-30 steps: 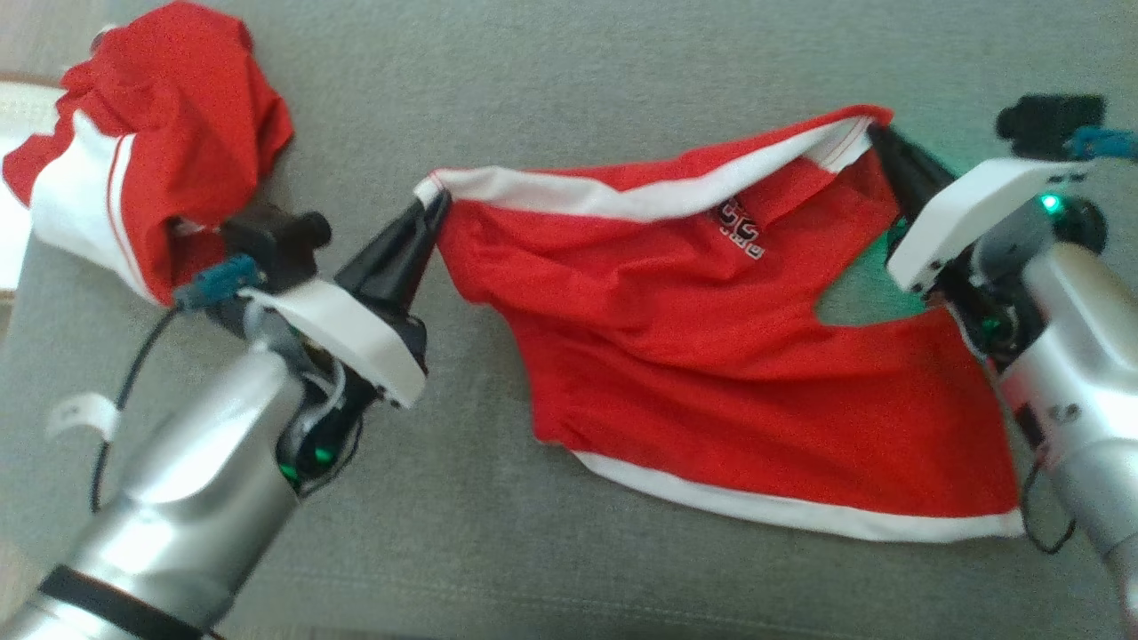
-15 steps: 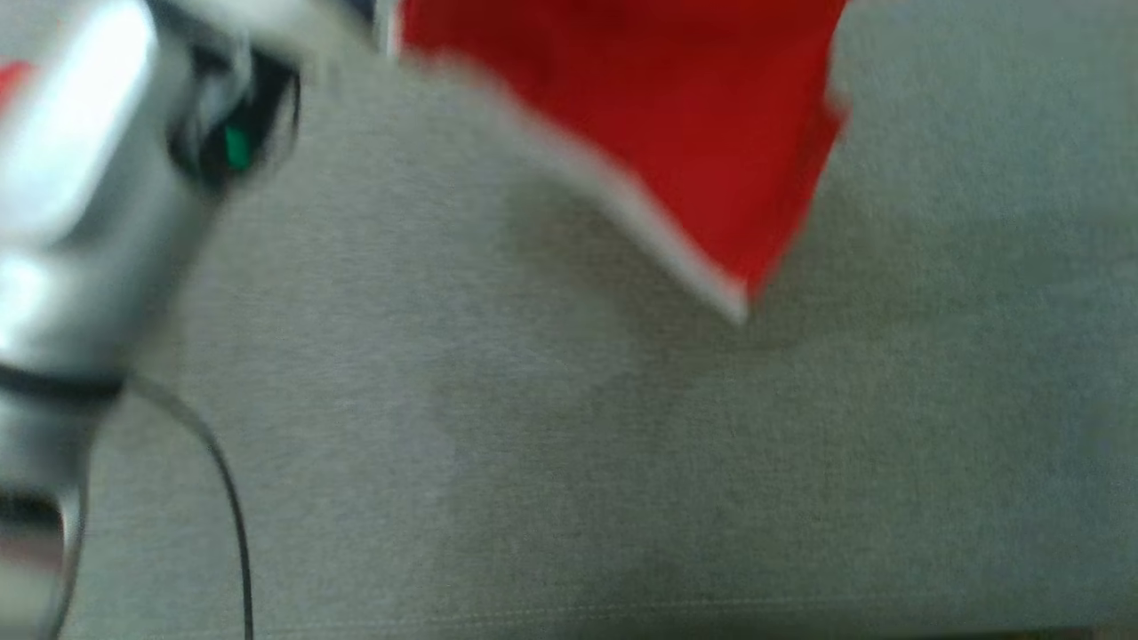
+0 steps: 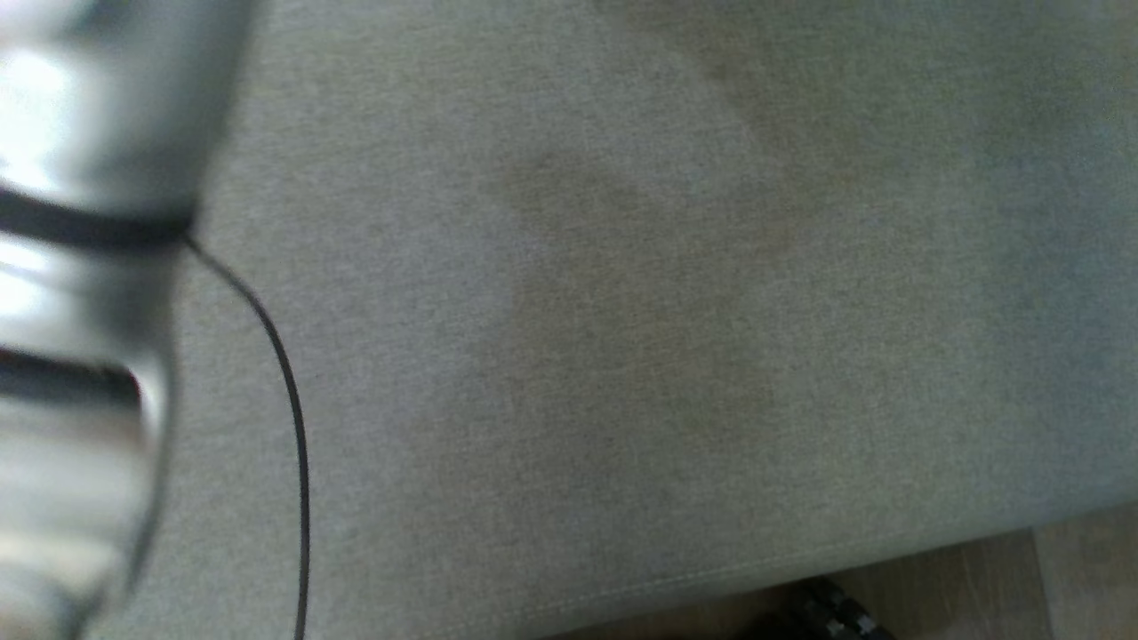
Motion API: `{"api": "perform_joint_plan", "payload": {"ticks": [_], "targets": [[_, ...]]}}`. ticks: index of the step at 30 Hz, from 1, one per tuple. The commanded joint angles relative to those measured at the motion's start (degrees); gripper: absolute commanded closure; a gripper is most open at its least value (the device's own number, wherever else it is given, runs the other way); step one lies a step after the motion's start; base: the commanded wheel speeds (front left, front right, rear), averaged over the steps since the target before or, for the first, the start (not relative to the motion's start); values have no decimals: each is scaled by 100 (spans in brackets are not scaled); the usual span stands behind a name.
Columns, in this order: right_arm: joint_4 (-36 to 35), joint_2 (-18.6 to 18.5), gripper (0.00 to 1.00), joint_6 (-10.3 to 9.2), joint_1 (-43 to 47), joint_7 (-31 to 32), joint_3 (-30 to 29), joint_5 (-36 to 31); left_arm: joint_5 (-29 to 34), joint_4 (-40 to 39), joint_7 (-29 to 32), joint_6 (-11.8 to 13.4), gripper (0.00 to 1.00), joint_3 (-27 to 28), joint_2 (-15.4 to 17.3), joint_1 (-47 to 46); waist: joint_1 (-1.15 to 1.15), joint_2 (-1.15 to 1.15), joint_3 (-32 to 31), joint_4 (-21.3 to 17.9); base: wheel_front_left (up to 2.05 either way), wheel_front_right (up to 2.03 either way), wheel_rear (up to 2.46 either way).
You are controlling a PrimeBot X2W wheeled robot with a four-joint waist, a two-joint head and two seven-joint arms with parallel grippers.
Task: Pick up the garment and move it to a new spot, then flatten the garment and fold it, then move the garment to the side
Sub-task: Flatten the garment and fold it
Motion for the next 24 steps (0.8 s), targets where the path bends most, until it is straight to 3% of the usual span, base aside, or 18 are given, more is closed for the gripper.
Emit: {"api": "perform_joint_plan", "payload": {"ticks": [1, 9, 13, 14, 19, 24], "targets": [[-238, 36, 100, 37, 384, -109, 44, 141, -2, -125, -18, -29, 100, 41, 146, 542, -1, 0, 90, -101, 0, 0, 0], [-1012, -304, 100, 37, 2119, -342, 101, 700, -391, -994, -19, -35, 100, -506, 470, 2679, -1, 0, -41, 72, 0, 0, 0], [-1746, -675, 100, 37, 3732, -210, -247, 1088, -306, -1669, -19, -35, 100, -758, 712, 4164, -1, 0, -484, 196, 0, 0, 0], [-1746, -675, 100, 37, 3732, -210, -247, 1088, -306, -1669, -19, -35, 100, -758, 712, 4164, -1, 0, -484, 196, 0, 0, 0], [-2594, -976, 100, 37, 5556, 139, -837, 1374, -75, -2057, -19, -36, 100, -586, 833, 5444, -1, 0, -953, 178, 0, 0, 0], [-3465, -941, 100, 37, 7110, 516, -1554, 1325, 351, -2306, -19, -36, 100, -341, 887, 6399, -1, 0, -1403, 98, 0, 0, 0]]}}
